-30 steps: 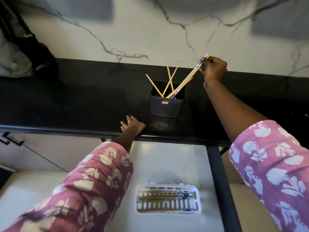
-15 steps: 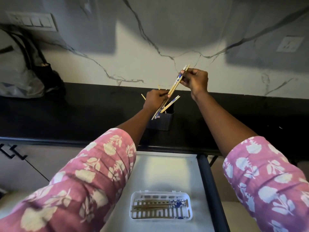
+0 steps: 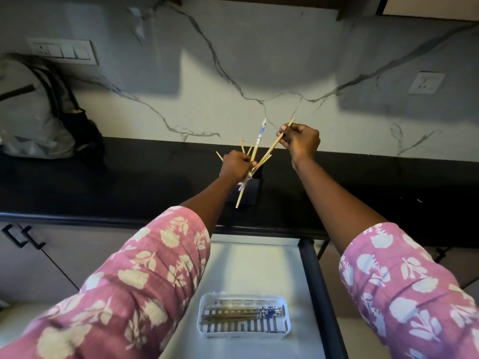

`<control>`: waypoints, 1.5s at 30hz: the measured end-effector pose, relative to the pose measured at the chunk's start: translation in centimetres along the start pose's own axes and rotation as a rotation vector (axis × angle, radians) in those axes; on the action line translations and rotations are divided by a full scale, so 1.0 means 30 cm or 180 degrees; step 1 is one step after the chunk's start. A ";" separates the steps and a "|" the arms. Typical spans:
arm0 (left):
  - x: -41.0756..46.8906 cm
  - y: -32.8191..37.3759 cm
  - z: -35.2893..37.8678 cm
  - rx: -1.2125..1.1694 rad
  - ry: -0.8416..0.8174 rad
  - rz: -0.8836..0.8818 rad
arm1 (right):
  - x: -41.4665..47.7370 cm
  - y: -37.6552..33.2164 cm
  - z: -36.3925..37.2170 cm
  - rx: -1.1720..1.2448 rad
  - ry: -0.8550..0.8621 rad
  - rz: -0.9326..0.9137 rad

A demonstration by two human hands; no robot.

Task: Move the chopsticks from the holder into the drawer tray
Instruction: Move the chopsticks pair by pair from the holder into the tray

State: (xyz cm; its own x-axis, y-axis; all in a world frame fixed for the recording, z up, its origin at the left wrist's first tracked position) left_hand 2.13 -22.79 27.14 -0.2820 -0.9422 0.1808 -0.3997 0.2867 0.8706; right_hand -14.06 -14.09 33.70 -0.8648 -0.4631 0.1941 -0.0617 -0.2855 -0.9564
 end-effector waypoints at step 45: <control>-0.191 -0.239 0.137 -0.1863 -0.1801 -0.2504 | -0.509 0.131 0.051 -0.2126 -0.2202 -0.4051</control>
State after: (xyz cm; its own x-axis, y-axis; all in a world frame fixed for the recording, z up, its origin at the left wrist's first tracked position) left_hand 3.02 -18.72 17.99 -0.5461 -0.5686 -0.6152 -0.2126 -0.6162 0.7583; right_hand -0.33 -9.41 27.32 0.2901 -0.5483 0.7844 -0.8930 -0.4498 0.0159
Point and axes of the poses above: each hand's wrist, its own x-axis towards the middle knuckle, its own z-axis out of the palm, y = z × x, the point moved 9 cm from there along x, towards the middle knuckle, and after that the axes turned 11 degrees about y, right-handed, at the moved point
